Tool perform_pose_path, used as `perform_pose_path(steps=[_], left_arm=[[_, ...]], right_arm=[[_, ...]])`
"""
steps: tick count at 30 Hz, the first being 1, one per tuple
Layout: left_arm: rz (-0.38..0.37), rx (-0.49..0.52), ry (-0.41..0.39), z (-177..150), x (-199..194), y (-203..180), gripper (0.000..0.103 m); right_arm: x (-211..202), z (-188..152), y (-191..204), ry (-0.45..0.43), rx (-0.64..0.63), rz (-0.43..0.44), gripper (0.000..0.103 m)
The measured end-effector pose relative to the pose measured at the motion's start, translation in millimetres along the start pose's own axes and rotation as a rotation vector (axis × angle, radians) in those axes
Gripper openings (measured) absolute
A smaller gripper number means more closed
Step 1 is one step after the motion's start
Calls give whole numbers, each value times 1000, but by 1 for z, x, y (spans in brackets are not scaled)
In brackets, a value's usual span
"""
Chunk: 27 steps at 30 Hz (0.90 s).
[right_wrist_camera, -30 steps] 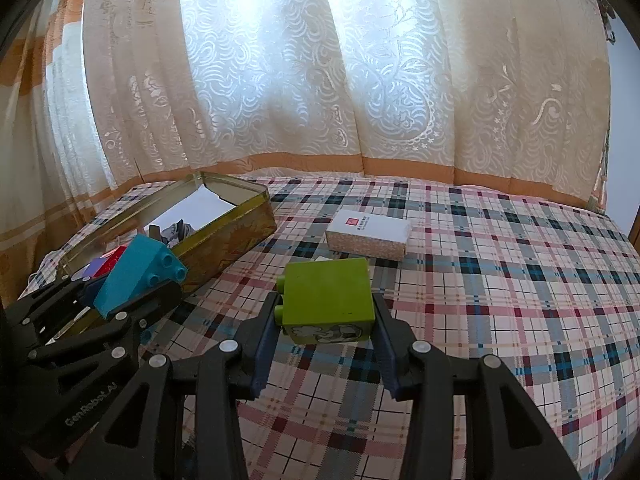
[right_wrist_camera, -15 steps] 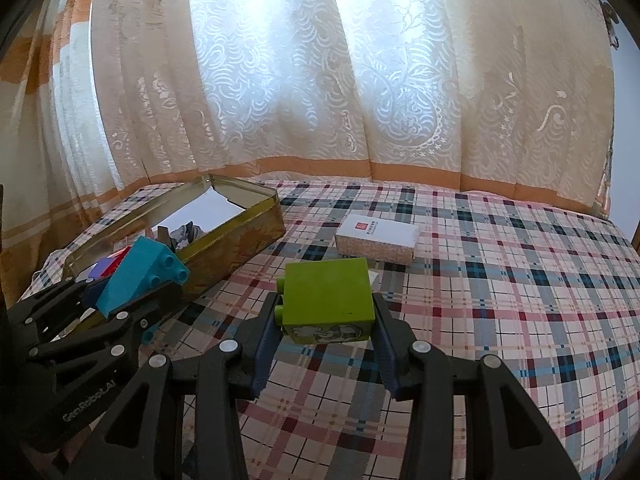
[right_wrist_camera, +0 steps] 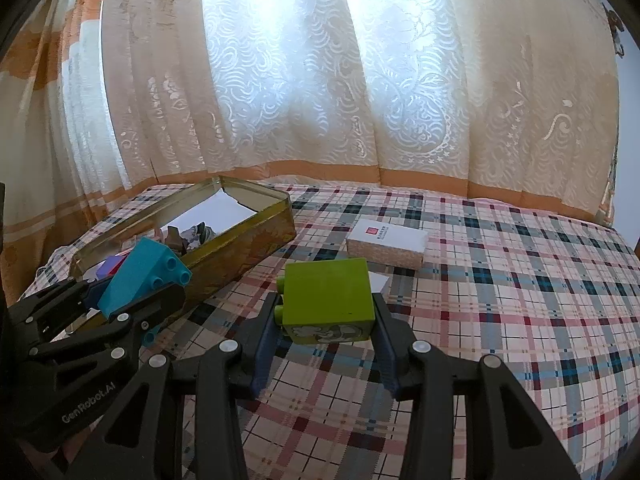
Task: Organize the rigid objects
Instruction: 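Lift the green cube with the right tool while the left tool lifts the teal block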
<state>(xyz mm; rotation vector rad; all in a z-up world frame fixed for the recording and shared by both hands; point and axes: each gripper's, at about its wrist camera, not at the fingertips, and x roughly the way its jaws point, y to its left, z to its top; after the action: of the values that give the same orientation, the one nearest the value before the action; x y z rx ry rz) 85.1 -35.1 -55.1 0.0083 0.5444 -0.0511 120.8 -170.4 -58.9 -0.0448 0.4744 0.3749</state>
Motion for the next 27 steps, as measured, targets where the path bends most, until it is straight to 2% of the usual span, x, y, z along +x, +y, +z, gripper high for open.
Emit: perform_pose_path(steps=[27], left_arm=[[6,-22,-24,-5,-12,12,42]], right_arm=[[-6,0,13,-22,-27,25,46]])
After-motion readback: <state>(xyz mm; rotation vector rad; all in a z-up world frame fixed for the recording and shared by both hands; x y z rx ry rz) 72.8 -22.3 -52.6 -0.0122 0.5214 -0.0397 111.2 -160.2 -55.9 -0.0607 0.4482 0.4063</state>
